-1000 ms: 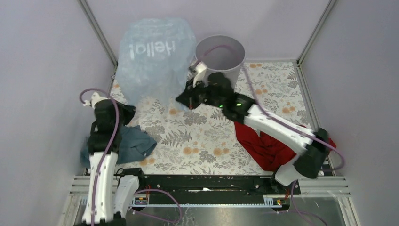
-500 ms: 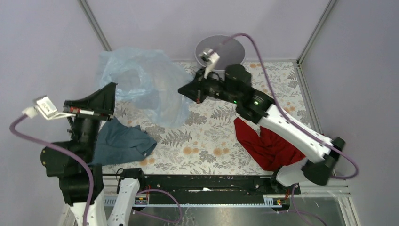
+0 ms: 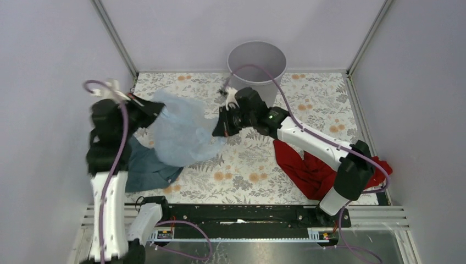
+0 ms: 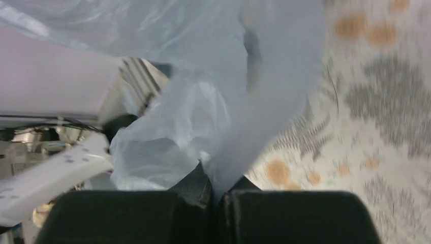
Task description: Put the trash bags into the trash bin
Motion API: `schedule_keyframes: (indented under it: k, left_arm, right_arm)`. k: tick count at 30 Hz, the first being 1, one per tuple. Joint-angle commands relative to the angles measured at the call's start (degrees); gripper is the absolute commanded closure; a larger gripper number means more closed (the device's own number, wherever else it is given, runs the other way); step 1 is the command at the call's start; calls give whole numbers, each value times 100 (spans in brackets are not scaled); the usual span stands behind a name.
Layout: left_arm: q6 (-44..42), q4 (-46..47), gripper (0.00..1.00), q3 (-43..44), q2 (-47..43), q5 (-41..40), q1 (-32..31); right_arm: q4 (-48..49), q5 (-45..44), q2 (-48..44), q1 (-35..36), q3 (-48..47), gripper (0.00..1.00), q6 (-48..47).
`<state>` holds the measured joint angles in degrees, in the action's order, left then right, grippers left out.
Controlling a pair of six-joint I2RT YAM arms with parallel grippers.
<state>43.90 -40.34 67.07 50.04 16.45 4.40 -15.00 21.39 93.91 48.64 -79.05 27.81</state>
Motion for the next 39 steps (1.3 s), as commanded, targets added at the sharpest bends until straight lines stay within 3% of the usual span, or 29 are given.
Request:
schedule_keyframes:
  k: [1,4,6,8,10,14,22,29,32,37,39]
  left_arm:
    - [70,1927,100,1079,-956,651,15]
    - [140,1823,100,647,-913,109,18]
    - [84,380,100,686,-516,-916,15]
    - [-248,-328,100,868,43,-1059,12]
    - [-680,-1,100,769,166,-302,13]
    - [-740,1241,100,237,-576,660,-236]
    - [-775,1399,100,209,-527,1678,-828]
    - [-809,1254,100,206,221,529,-2620]
    - [-553,1667,100,61,405,448,-3014]
    - [-288,2170,100,-130,808,218,-3620]
    - [-263,2321,100,-205,957,111,-3781]
  right_arm:
    - [418,227,-849,-14,-1080,100,-272]
    - [891,-32,-1247,-17,-466,100,-235]
    - [909,-343,-1411,-48,12,99,-203]
    - [681,-360,-1440,-154,322,100,-118]
    - [562,-358,-1591,-213,628,100,-119]
    - [880,-510,-2301,-216,1363,100,-242]
    - [1113,-440,-2719,-215,1671,100,-282]
    - [1413,-200,-2685,-215,1657,96,-163]
    - [1313,-184,-2721,-215,1685,83,-149]
    - [1188,-169,-3045,-216,2025,77,86]
    - [1279,-159,-3227,-216,2232,64,230]
